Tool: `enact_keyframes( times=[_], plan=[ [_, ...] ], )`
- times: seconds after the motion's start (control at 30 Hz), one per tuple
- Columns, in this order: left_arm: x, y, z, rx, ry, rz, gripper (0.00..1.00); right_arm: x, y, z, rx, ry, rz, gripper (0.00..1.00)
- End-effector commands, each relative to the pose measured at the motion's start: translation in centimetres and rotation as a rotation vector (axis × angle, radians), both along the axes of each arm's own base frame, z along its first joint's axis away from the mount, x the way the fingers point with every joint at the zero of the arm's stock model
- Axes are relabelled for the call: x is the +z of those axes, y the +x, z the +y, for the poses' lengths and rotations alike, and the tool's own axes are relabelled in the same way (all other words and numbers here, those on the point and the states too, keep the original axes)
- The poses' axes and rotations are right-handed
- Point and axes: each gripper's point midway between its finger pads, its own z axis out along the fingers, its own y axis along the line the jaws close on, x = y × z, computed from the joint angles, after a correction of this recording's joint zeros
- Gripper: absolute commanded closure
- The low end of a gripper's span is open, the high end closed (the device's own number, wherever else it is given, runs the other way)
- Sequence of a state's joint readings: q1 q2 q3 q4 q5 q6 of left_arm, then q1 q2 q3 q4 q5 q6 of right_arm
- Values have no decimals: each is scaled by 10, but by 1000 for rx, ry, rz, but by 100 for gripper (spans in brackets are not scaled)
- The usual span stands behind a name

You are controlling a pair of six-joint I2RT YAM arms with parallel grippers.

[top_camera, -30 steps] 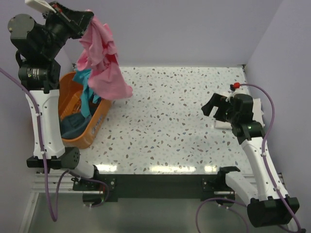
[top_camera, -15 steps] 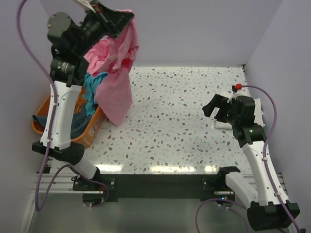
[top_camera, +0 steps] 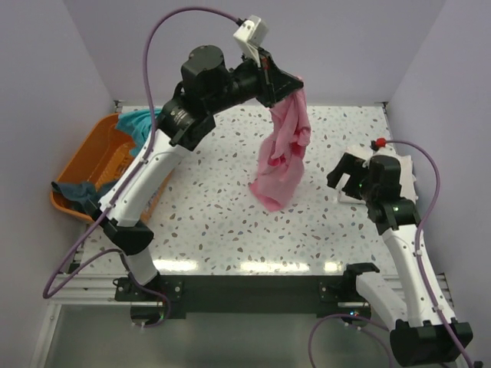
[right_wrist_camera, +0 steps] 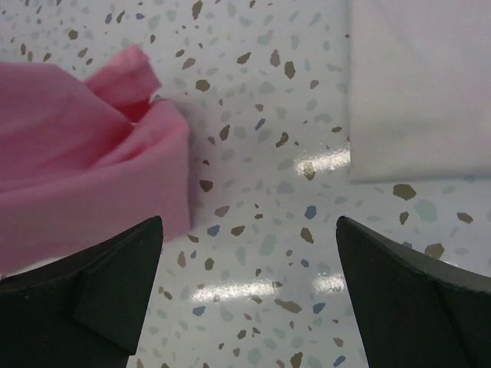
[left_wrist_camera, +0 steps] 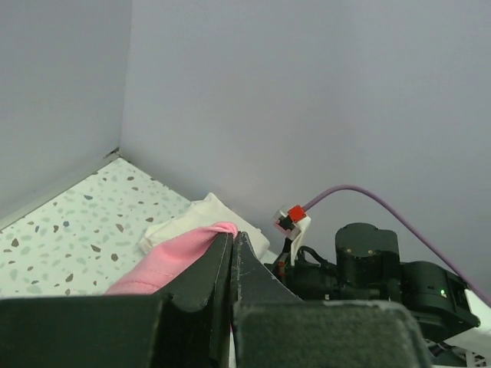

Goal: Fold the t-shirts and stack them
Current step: Move the tshirt to the center of the board, then flatten the tshirt out

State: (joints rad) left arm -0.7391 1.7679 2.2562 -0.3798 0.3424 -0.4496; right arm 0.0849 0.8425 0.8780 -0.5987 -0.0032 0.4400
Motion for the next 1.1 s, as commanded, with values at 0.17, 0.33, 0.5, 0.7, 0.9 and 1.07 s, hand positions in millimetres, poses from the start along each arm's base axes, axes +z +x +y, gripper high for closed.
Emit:
enact_keyframes(
  times=[0.17,0.33,0.5,0.7,0.9,1.07],
  plan=[
    [31,16,103,465,-66,-54,100,6,-24,-43,-243,-83,25,1],
    [-132,85,174,762,127,282,100,10,-35,-48,-261,-100,13,1],
    [-259,102,184,821,376,427,22,-5,-37,-42,-201,-115,66,1],
    [-280,90,204,889,439,472,0,-21,-30,-17,-78,-52,110,1],
    [-291,63,221,904,459,505,0,-38,-9,6,-8,3,128,1],
    [-340,52,221,892,554,622,0,-56,21,23,-7,-12,185,1]
  ],
)
